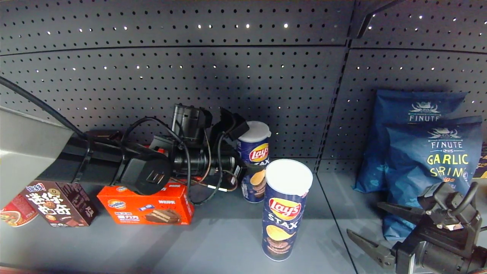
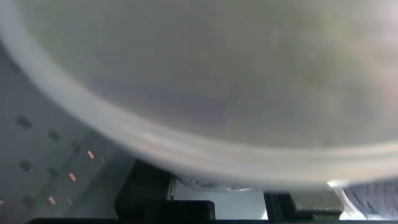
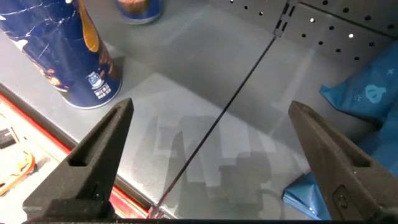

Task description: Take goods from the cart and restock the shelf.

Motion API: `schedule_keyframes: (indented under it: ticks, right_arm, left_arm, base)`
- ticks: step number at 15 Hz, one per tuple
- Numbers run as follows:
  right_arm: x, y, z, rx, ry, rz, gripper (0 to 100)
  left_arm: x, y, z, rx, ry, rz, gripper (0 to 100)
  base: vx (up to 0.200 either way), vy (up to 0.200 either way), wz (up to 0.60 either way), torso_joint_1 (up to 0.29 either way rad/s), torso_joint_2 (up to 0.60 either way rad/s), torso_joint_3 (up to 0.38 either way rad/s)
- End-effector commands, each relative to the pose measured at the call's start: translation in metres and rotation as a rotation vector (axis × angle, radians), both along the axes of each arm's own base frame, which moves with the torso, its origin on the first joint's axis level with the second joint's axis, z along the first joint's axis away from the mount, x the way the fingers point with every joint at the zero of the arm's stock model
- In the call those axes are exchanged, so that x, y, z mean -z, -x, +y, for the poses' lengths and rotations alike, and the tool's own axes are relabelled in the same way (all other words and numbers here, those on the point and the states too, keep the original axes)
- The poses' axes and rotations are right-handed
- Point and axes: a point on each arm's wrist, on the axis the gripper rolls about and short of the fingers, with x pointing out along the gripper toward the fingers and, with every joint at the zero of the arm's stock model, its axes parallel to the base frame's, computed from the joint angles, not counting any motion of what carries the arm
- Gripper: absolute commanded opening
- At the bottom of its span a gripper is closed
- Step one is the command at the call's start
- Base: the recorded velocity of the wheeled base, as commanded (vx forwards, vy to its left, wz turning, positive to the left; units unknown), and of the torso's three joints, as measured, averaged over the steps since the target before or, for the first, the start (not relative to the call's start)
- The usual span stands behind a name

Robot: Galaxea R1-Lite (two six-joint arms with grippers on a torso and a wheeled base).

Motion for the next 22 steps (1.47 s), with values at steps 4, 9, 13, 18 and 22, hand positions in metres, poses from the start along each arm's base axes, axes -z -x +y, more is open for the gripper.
schedule_keyframes:
  ticks: [4,9,13,18,22]
  right_arm:
    - [0.001,-0.002,0.001,-0.001,0.004,0.006,100]
    - [0.001,-0.002,0.001,-0.001,0.003,0.005,100]
    - [0.001,-0.003,0.0,0.007,0.003,0.005,100]
    - [0.001,-0.004,0.0,0.01,0.006,0.009,100]
    - [0.006,-0.004,0.0,0.01,0.018,0.032,100]
  left_arm:
    - [-0.008,-0.004,-0.001,-0.002,0.007,-0.01,0]
    - [0.003,-0.007,-0.005,0.002,-0.007,0.013,0]
    - [0.009,-0.009,-0.006,0.002,-0.013,0.024,100]
    - [0.012,-0.007,-0.003,-0.008,-0.021,0.031,100]
    - [-0.02,0.014,0.015,-0.031,0.006,-0.024,100]
  base:
    - [0.0,0.0,0.0,0.0,0.0,0.0]
    - [0.0,0.0,0.0,0.0,0.0,0.0]
    - [0.0,0.0,0.0,0.0,0.0,0.0]
    - [0.0,0.0,0.0,0.0,0.0,0.0]
    - [0.0,0.0,0.0,0.0,0.0,0.0]
